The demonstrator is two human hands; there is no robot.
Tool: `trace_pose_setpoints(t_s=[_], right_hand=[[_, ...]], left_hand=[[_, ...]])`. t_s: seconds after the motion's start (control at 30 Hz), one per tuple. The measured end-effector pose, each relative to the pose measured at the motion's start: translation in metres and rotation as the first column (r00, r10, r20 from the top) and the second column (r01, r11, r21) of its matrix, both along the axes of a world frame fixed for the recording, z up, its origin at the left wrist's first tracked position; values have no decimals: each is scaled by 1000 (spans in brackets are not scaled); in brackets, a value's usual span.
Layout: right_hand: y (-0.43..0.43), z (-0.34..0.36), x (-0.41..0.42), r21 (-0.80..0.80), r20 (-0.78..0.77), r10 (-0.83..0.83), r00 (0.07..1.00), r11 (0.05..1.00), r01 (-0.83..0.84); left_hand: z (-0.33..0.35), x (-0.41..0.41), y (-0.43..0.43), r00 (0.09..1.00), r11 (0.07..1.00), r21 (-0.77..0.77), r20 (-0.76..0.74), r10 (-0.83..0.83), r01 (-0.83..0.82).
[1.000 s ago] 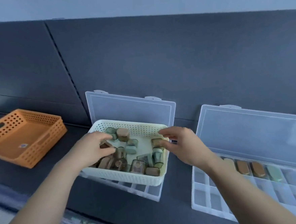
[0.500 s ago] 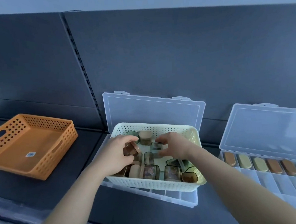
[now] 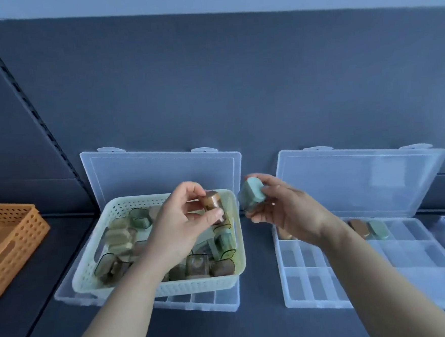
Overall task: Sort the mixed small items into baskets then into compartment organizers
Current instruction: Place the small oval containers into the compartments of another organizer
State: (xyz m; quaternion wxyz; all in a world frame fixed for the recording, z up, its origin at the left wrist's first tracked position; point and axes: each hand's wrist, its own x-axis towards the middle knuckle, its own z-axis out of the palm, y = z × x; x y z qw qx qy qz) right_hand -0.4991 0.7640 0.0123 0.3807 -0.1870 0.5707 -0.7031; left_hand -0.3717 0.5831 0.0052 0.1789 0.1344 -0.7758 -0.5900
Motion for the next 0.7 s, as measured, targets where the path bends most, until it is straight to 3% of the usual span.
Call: trace_pose_setpoints(t_s=[0.2,0.3,0.43,0.57,0.7], right_hand=[[107,-2,-41,14,111,-165,980,986,164],[164,-5,-62,40,88,-214,973,977,211],[228,-12,-89,207,-102,-324,941,918,338],[277,-29,-115,437,-475,-268,838,755,489],[308,-40,-129,444,-596,-227,770,706,552]], left_hand=[[-6,-61,98,999,995,88,-30,-43,45],[-13,-93,149,997,994,78,-6,-80,80],[-27,-138,208,987,990,20,80,-139,138],[-47,-180,259,964,970,-42,134,-230,238],[-62,-210,296,945,917,-268,220,-241,296]])
